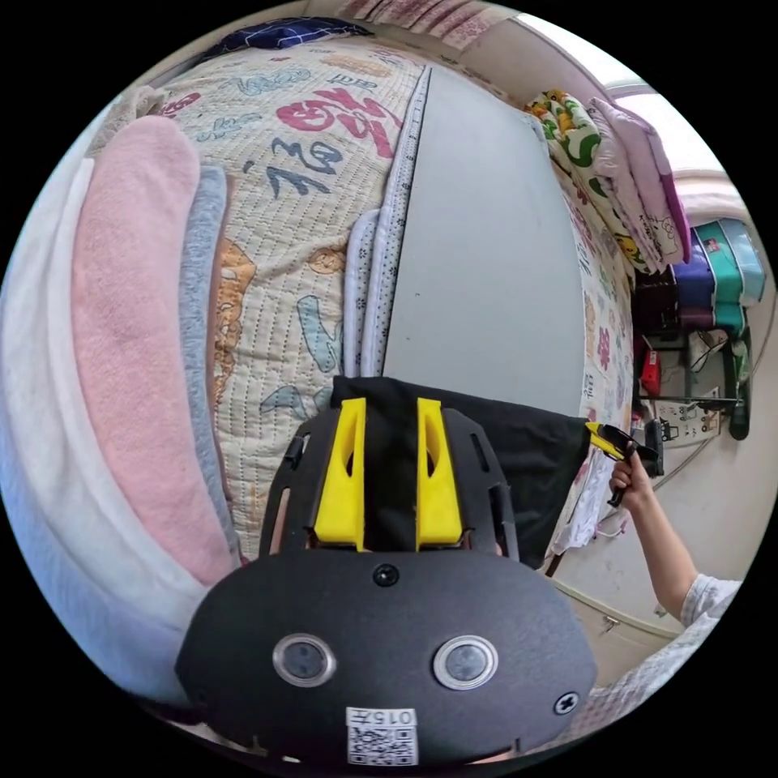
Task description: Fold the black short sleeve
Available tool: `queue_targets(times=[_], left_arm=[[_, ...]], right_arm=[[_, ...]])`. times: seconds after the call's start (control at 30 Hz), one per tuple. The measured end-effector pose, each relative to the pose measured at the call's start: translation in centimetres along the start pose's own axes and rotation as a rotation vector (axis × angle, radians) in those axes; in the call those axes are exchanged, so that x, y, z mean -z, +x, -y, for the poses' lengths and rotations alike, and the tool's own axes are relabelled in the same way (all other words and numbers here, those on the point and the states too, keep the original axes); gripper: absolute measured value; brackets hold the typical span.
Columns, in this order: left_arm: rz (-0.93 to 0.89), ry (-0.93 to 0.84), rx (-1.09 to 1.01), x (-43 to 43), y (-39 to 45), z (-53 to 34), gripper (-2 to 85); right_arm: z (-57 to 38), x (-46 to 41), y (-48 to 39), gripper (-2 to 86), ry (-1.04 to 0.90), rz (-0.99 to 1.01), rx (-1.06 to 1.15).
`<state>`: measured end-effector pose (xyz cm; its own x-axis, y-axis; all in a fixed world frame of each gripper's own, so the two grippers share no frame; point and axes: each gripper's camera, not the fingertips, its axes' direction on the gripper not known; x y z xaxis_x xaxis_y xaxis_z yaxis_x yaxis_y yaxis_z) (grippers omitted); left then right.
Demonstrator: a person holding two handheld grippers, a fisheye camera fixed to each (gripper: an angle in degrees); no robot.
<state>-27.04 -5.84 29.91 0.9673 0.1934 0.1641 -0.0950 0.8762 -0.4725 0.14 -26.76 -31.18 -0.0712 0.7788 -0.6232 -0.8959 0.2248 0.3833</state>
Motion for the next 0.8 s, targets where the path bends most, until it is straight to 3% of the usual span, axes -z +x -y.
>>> queue_targets(times=[0.1,0.27,0.4,0.53,0.8], left_arm=[[-0.003,0.030,-0.007,-0.1,0.1,-0.7,0.9],[0.044,0.077,-0.038,1.1,0.4,-1.3,-0.4],[0.084,0.080,-0.007,1.8,0.0,-3.4,0.9],[0.029,-0.036,0.092,-0.4,-1.8,-6.2,9.4],[-0.015,0.009,0.228,-2.7,-4.3,-8.0,8.5]], right_arm=[[1.6,-0.3,-1.6,1.7,0.014,-0.051,0.001],[4.0,-0.3,-3.9,0.0,0.049,-0.136,0.040],[5.9,-1.5,-4.8,-0.2,0.029,-0.152,0.036],[6.1,-2.2,-4.4,-0.3,0.040,-0.126,0.027],[7.1,-4.2,-3.8,-0.3,0.018,-0.150,0.051]])
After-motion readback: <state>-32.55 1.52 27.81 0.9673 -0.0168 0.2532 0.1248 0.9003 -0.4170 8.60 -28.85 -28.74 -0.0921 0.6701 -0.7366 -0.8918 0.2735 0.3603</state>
